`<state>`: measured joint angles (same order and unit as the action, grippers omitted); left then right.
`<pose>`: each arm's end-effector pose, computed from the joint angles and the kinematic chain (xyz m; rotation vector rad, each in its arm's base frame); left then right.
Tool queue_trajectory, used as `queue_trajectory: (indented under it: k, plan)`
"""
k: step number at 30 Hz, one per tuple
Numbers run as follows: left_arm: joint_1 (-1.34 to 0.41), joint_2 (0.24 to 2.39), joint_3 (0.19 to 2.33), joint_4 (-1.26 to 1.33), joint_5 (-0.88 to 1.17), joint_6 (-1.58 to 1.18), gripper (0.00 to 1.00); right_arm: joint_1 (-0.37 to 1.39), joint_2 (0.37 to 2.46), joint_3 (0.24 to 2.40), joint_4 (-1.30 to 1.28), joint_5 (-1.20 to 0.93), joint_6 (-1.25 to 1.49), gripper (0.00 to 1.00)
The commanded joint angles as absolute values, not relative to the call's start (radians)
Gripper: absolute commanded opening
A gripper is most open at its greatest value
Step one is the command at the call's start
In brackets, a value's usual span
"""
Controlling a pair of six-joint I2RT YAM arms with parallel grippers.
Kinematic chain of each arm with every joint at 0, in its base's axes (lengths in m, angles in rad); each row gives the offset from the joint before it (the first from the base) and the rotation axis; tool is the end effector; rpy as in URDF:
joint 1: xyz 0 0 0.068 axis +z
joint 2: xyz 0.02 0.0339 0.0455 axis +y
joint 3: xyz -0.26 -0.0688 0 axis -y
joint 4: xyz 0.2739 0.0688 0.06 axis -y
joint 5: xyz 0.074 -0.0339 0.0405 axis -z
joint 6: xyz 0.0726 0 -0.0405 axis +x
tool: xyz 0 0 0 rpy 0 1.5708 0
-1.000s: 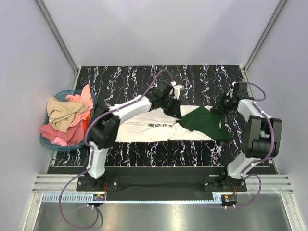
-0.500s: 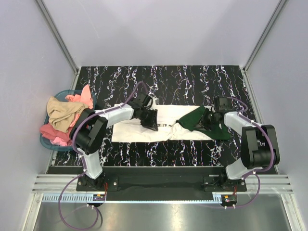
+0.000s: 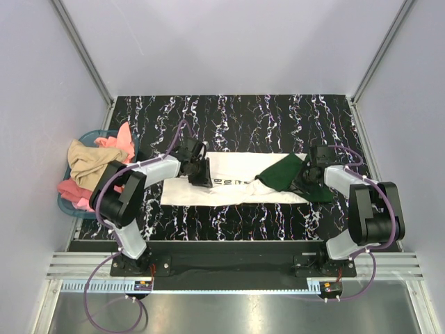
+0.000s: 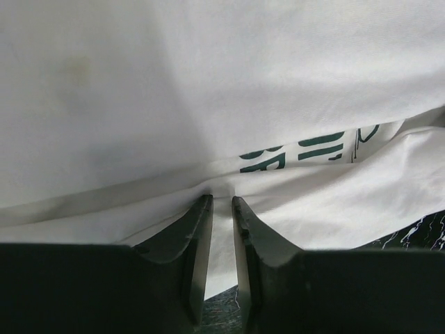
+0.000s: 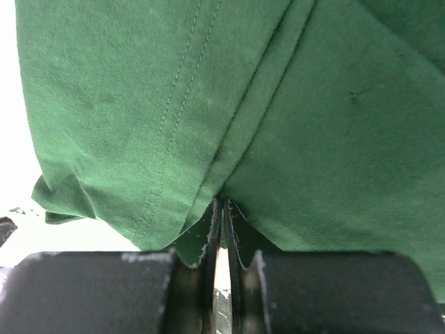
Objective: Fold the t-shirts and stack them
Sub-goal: Fold the tshirt
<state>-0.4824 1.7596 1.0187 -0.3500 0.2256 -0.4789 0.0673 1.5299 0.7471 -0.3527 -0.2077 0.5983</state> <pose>0.3275 -0.1898 0.0999 0.0813 2.7592 -0.5893 0.3053 0.0356 0.0911 0.6627 2.6794 0.4712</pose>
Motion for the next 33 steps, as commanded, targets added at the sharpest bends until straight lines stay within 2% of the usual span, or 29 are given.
queue_trajectory:
  k: [1,5,9,13,23,29,33]
  plan:
    - [-0.472,1.714,0.974,-0.365,0.150,-0.495,0.25,0.061,1.496,0.782,-0.379,-0.142,0.563,0.11]
    - [-0.489,1.605,0.996,-0.373,0.230,-0.515,0.27,0.061,1.435,0.851,-0.437,-0.189,0.578,0.15]
    - [-0.492,1.467,1.043,-0.412,0.281,-0.515,0.30,0.061,1.385,0.839,-0.466,-0.101,0.655,0.17]
    - [-0.492,1.388,1.126,-0.460,0.322,-0.489,0.31,0.061,1.422,0.825,-0.444,-0.009,0.707,0.17]
    - [-0.488,1.261,1.226,-0.515,0.353,-0.433,0.36,0.028,1.745,0.986,-0.383,0.022,0.557,0.17]
    - [-0.479,1.287,1.226,-0.523,0.265,-0.393,0.36,-0.021,1.945,1.179,-0.383,0.012,0.465,0.16]
    - [-0.459,1.386,1.273,-0.538,0.256,-0.371,0.36,-0.081,2.092,1.371,-0.387,-0.153,0.446,0.18]
